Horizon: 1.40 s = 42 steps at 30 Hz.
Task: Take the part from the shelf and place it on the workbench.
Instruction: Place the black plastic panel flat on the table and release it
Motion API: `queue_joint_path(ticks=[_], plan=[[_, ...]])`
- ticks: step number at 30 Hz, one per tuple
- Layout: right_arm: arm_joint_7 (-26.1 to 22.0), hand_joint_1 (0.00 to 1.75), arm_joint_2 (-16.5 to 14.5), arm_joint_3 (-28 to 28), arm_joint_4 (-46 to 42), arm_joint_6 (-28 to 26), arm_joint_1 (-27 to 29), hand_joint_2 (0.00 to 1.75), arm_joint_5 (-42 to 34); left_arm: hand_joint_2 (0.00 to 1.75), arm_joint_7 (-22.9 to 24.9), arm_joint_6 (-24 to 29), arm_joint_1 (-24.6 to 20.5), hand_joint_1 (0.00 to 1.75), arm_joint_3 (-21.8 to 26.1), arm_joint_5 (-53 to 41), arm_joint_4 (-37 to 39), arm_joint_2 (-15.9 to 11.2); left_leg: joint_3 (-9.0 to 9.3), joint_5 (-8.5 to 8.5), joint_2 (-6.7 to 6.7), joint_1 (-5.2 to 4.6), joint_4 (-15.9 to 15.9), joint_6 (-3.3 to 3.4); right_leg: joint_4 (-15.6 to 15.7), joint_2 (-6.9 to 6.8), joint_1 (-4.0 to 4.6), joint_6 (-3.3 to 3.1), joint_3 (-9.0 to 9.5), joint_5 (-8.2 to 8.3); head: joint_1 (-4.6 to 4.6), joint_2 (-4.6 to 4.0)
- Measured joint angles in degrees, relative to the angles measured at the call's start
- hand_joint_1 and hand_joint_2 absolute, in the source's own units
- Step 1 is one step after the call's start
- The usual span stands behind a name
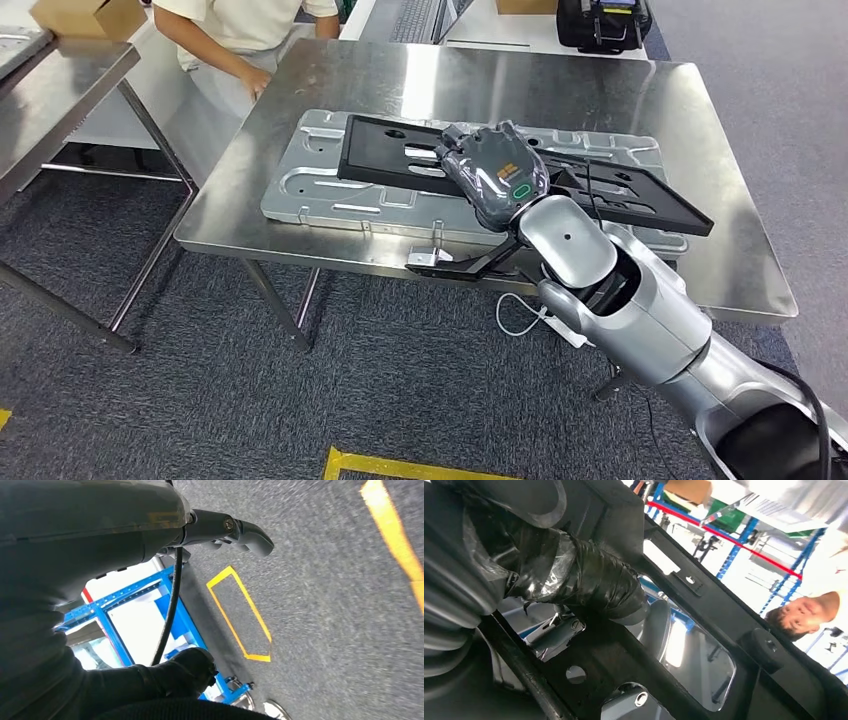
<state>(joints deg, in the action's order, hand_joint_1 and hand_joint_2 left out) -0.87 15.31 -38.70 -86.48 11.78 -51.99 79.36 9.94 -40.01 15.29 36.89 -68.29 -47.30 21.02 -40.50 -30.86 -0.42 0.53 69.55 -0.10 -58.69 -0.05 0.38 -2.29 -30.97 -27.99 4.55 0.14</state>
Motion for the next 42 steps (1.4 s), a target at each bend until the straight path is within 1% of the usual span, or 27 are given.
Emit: queue_joint_path(ticks=[1, 2, 3, 4, 6, 8, 9, 11, 13, 14, 15, 17, 18, 19, 22, 24, 27, 28, 29, 30, 31, 32, 34, 36, 38, 40, 42], plan=[[0.0, 1.75, 0.0, 0.0, 0.1, 0.0, 0.0, 1.75, 0.0, 1.75, 0.0, 0.0, 0.1, 0.00, 0.1, 0.0, 0.0, 0.0, 0.79, 3.21, 0.04, -0.18, -3.9, 0.51, 0.0, -0.02, 0.09, 0.07, 0.73, -0.61, -0.01, 0.00], [0.1, 1.75, 0.0, -0.1, 0.2, 0.0, 0.0, 1.75, 0.0, 1.75, 0.0, 0.0, 0.1, 0.00, 0.1, 0.0, 0.0, 0.0, 1.53, 5.44, 0.04, -0.39, -7.0, 0.94, -0.1, 0.04, 0.20, 0.24, 1.37, -1.23, 0.00, 0.01], [0.1, 1.75, 0.0, -0.3, 0.3, 0.1, -0.1, 1.75, 0.0, 1.75, 0.0, 0.0, 0.1, 0.00, 0.2, 0.0, 0.0, 0.0, 2.18, 7.04, 0.03, -0.59, -9.1, 1.32, 0.0, 0.08, 0.26, 0.51, 1.82, -1.85, -0.01, 0.00], [0.2, 1.75, -0.1, -0.6, 0.3, 0.2, -0.1, 1.75, 0.1, 1.75, 0.0, 0.0, 0.1, 0.00, 0.2, 0.1, 0.0, 0.0, 2.55, 7.69, 0.02, -0.71, -10.3, 1.67, -0.2, 0.14, 0.31, 0.82, 2.19, -2.20, -0.02, 0.01], [0.3, 1.75, -0.1, -1.1, 0.4, 0.3, -0.2, 1.75, 0.2, 1.75, 0.0, 0.0, 0.1, 0.00, 0.2, 0.2, 0.1, 0.0, 3.72, 7.31, -0.08, -0.60, -10.9, 2.18, -0.7, 0.17, 0.33, 1.39, 2.60, -2.40, -0.02, 0.01], [0.5, 1.75, -0.1, -1.7, 0.5, 0.3, -0.3, 1.75, 0.5, 1.75, 0.0, 0.1, 0.0, 0.00, 0.2, 0.4, 0.1, 0.0, 5.23, 7.09, -0.13, -0.35, -11.7, 2.69, -3.5, 0.14, 0.17, 1.88, 1.60, -2.49, -0.10, 0.01], [0.6, 1.75, -0.1, -2.1, 0.5, 0.4, -0.4, 1.75, 0.8, 1.75, 0.0, 0.2, -0.1, 0.00, 0.2, 0.5, 0.1, 0.0, 5.88, 6.86, -0.15, -0.24, -12.0, 2.86, -6.2, 0.12, -0.02, 2.19, 0.02, -3.20, -0.14, 0.01], [1.0, 1.75, -0.3, -2.9, 0.6, 0.6, -0.3, 1.75, 1.4, 1.75, 0.1, 0.3, -0.3, 0.00, 0.3, 0.9, 0.2, 0.0, 6.86, 6.07, -0.17, -0.21, -12.2, 3.03, -12.6, 0.12, -0.51, 2.94, -4.42, -5.83, -0.19, 0.02], [1.4, 1.75, -0.5, -3.8, 0.8, 0.9, 0.0, 1.75, 1.9, 1.75, 0.3, 0.3, -0.3, 0.00, 0.3, 1.3, 0.3, 0.0, 8.02, 5.00, -0.32, -0.11, -12.1, 2.90, -15.4, 0.10, -1.04, 3.52, -7.89, -7.77, -0.20, 0.02], [1.6, 1.75, -0.7, -4.2, 0.9, 1.2, 0.1, 1.75, 2.1, 1.75, 0.4, 0.3, -0.3, 0.00, 0.4, 1.5, 0.4, 0.0, 8.80, 4.38, -0.43, -0.03, -12.1, 2.76, -14.2, 0.08, -1.29, 3.71, -8.45, -7.04, -0.20, 0.02], [1.9, 1.75, -0.8, -4.6, 0.9, 1.5, 0.2, 1.75, 2.4, 1.75, 0.6, 0.3, -0.3, 0.00, 0.5, 1.8, 0.5, 0.0, 9.68, 3.71, -0.54, 0.06, -12.1, 2.58, -11.6, 0.07, -1.50, 3.85, -8.28, -4.99, -0.20, 0.01], [2.4, 1.75, -1.0, -5.1, 1.1, 2.0, 0.4, 1.75, 2.9, 1.75, 0.9, 0.3, -0.2, 0.00, 0.7, 2.4, 0.6, 0.0, 11.25, 2.30, -0.80, 0.14, -12.0, 1.99, -4.6, -0.03, -1.69, 3.85, -7.19, 1.20, -0.21, 0.01], [2.6, 1.75, -1.1, -5.4, 1.2, 2.1, 0.7, 1.75, 3.1, 1.75, 1.0, 0.2, -0.3, 0.00, 0.7, 2.7, 0.6, 0.0, 11.79, 1.60, -0.91, 0.11, -11.9, 1.60, -2.5, -0.09, -1.59, 3.64, -6.70, 2.91, -0.22, 0.01], [2.7, 1.75, -1.3, -5.7, 1.3, 2.3, 1.0, 1.75, 3.3, 1.75, 1.1, 0.2, -0.3, 0.00, 0.8, 2.8, 0.6, 0.0, 12.35, 1.02, -0.98, 0.09, -11.8, 1.17, -1.4, -0.10, -1.44, 3.30, -6.31, 3.77, -0.26, 0.01], [3.3, 1.75, -2.0, -6.2, 1.6, 2.4, 1.6, 1.75, 3.9, 1.75, 1.4, 0.1, -0.3, 0.00, 0.8, 3.4, 0.6, 0.0, 13.47, 0.28, -0.84, 0.18, -10.6, 0.04, -1.2, 0.10, -1.28, 1.87, -4.73, 3.11, -0.33, 0.01], [3.5, 1.75, -2.4, -6.3, 1.9, 2.5, 1.6, 1.75, 4.4, 1.75, 1.8, 0.1, -0.3, 0.00, 0.8, 4.2, 0.6, 0.0, 11.83, -1.09, -0.50, 0.33, -7.1, -0.31, -0.9, 0.20, -1.33, 1.02, -3.83, 2.82, -0.29, 0.01], [3.7, 1.75, -2.9, -6.5, 3.1, 2.6, 2.0, 1.75, 4.9, 1.75, 2.3, -0.1, -0.2, 0.00, 0.7, 5.0, 0.6, 0.0, 5.00, -5.11, -0.20, 0.36, 2.7, -0.80, -0.7, 0.17, -1.15, 0.47, -2.92, 2.01, -0.26, 0.02], [3.7, 1.75, -3.0, -6.6, 3.7, 2.7, 2.4, 1.75, 5.0, 1.75, 2.4, -0.2, -0.1, 0.00, 0.7, 5.0, 0.6, -0.1, 3.26, -5.33, -0.15, 0.36, 4.3, -0.86, -0.7, 0.13, -1.10, 0.45, -2.49, 1.64, -0.26, 0.02], [3.7, 1.75, -3.0, -6.8, 4.4, 2.7, 2.7, 1.75, 5.1, 1.75, 2.4, -0.4, 0.0, 0.00, 0.7, 4.9, 0.6, -0.1, 2.50, -4.26, -0.11, 0.35, 3.8, -0.80, -0.7, 0.09, -1.05, 0.48, -2.04, 1.27, -0.26, 0.02], [3.6, 1.75, -3.1, -6.9, 5.0, 2.7, 2.9, 1.75, 5.1, 1.75, 2.4, -0.5, 0.1, 0.00, 0.7, 4.7, 0.6, -0.1, 2.73, -2.07, -0.07, 0.32, 1.4, -0.57, -0.7, 0.08, -1.01, 0.52, -1.58, 0.92, -0.26, 0.01], [3.6, 1.75, -3.2, -7.0, 5.6, 2.8, 3.0, 1.75, 5.1, 1.75, 2.3, -0.6, 0.2, 0.00, 0.7, 4.3, 0.6, -0.1, 3.81, 0.79, -0.01, 0.24, -2.6, -0.22, -0.7, 0.07, -0.97, 0.60, -1.16, 0.59, -0.26, 0.01], [3.6, 1.75, -3.4, -7.0, 6.4, 2.9, 3.1, 1.75, 5.0, 1.75, 2.1, -0.7, 0.2, 0.00, 0.8, 3.9, 0.6, -0.1, 4.81, 2.65, 0.04, 0.05, -6.1, 0.18, -0.7, 0.07, -0.89, 0.74, -0.76, 0.32, -0.27, 0.01], [3.4, 1.75, -3.7, -7.0, 8.1, 3.1, 3.2, 1.75, 4.7, 1.75, 1.5, -0.8, 0.1, 0.00, 0.9, 2.7, 0.6, -0.2, 6.02, 3.05, 0.02, -0.36, -10.0, 0.98, -0.6, 0.20, -0.85, 1.33, -0.25, -0.14, -0.26, 0.01], [3.3, 1.75, -3.9, -7.0, 10.4, 3.0, 3.5, 1.75, 4.5, 1.75, 0.8, -1.0, 0.0, 0.00, 1.3, 1.2, 0.6, -0.2, 6.46, 2.72, -0.11, -0.36, -10.6, 1.82, -1.0, 0.33, -0.76, 2.12, 0.04, 0.04, -0.23, 0.02], [3.3, 1.75, -4.1, -7.0, 12.5, 2.8, 3.8, 1.75, 4.4, 1.75, 0.2, -1.1, 0.0, 0.00, 1.9, 0.1, 0.7, -0.2, 7.62, 4.33, -0.07, -0.05, -11.3, 2.60, -2.8, 0.26, -0.75, 2.73, -0.18, -0.35, -0.32, 0.01], [3.3, 1.75, -4.2, -7.0, 14.1, 2.6, 3.9, 1.75, 4.5, 1.75, -0.1, -1.1, -0.2, 0.00, 2.3, -0.4, 0.7, -0.1, 8.38, 4.65, 0.02, 0.08, -11.5, 2.94, -7.2, 0.19, -0.94, 3.17, -2.61, -2.54, -0.42, 0.01], [3.3, 1.75, -4.2, -7.0, 15.4, 2.5, 4.3, 1.75, 4.5, 1.75, -0.3, -1.1, -0.4, 0.00, 2.6, -0.7, 0.7, -0.1, 8.57, 4.25, -0.01, 0.05, -11.5, 3.03, -13.2, 0.20, -1.06, 3.47, -6.83, -5.23, -0.45, 0.01]])
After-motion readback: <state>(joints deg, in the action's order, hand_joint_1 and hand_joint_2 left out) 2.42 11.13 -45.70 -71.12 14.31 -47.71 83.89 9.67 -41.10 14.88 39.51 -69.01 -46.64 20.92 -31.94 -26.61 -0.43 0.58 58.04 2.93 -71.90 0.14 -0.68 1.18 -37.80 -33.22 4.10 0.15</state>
